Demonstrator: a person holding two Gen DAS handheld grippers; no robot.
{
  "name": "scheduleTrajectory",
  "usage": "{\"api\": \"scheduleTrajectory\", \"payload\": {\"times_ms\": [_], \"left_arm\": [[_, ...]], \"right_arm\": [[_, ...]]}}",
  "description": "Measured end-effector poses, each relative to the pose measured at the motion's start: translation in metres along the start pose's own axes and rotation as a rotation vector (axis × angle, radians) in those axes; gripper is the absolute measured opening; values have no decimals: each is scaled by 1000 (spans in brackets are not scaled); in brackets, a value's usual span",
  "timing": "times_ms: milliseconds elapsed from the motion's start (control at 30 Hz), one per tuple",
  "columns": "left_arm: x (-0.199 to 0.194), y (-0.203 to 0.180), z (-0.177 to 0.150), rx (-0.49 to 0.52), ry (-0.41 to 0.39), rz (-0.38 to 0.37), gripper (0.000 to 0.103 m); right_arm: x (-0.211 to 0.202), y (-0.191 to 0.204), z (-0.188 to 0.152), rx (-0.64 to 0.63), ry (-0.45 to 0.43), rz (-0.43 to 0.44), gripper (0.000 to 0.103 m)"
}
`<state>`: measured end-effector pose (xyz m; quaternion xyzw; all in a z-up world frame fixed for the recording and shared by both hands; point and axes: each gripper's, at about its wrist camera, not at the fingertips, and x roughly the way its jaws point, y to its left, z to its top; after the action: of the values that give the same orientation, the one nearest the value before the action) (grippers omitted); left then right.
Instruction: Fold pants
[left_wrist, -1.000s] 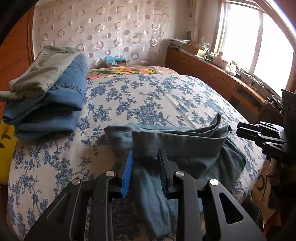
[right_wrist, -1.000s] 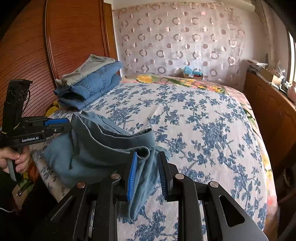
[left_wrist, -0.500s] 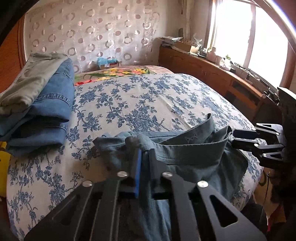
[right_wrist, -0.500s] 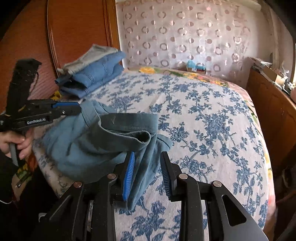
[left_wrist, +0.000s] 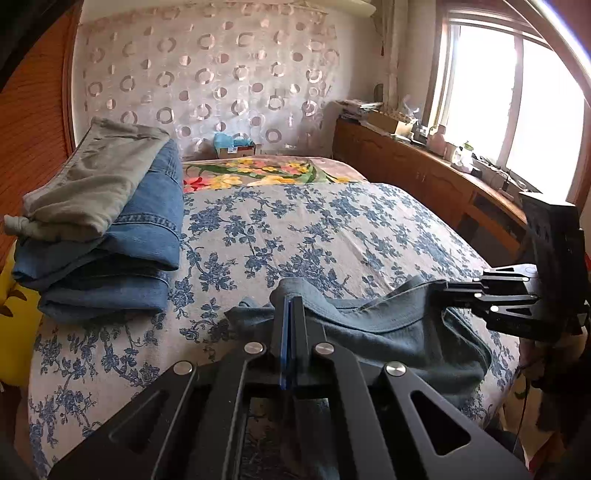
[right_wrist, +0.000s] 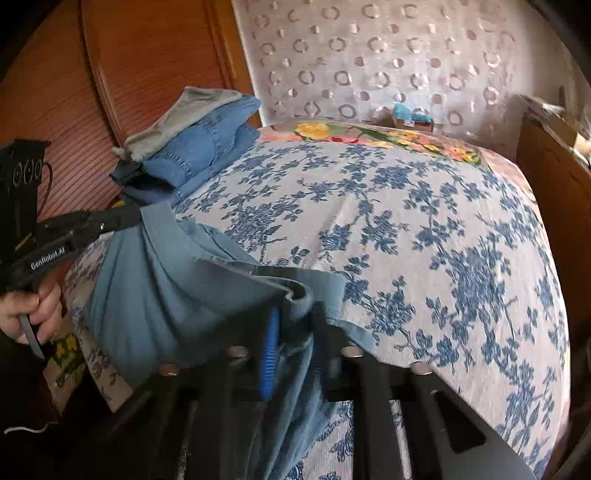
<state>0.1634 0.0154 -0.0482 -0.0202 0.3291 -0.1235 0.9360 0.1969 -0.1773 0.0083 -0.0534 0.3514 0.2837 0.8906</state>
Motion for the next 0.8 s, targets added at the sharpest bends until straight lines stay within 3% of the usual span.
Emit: {"api": "scheduleTrajectory", "payload": {"times_ms": [167,267,300,333,467,500,600,800], "left_arm": [[3,1,-1,-7,-1,7,1],[4,0,-4,0,6,49,2],[3,1,-4,-2,9,53,4],[1,1,-5,-4,13,47,8],[-10,1,-11,-5,-1,12,47],[-14,1,-13,-4,-7,4,51],[-18,0,-18,-6,5,-4,52],[-23,-8,-34,13,38,0,52]], "right_arm": [[-16,0,11,20,-141,-121,7],[-6,0,14,29,-99,-138,8],[-1,1,13,28,-76,-142,13],[2,2,11,27,-60,-146,19],[-2,5,3,33,-60,-150,31],[-6,5,1,34,-64,-148,36],[-20,6,-5,32,-71,-148,43],[-45,13,-29,38,-75,-133,44]]}}
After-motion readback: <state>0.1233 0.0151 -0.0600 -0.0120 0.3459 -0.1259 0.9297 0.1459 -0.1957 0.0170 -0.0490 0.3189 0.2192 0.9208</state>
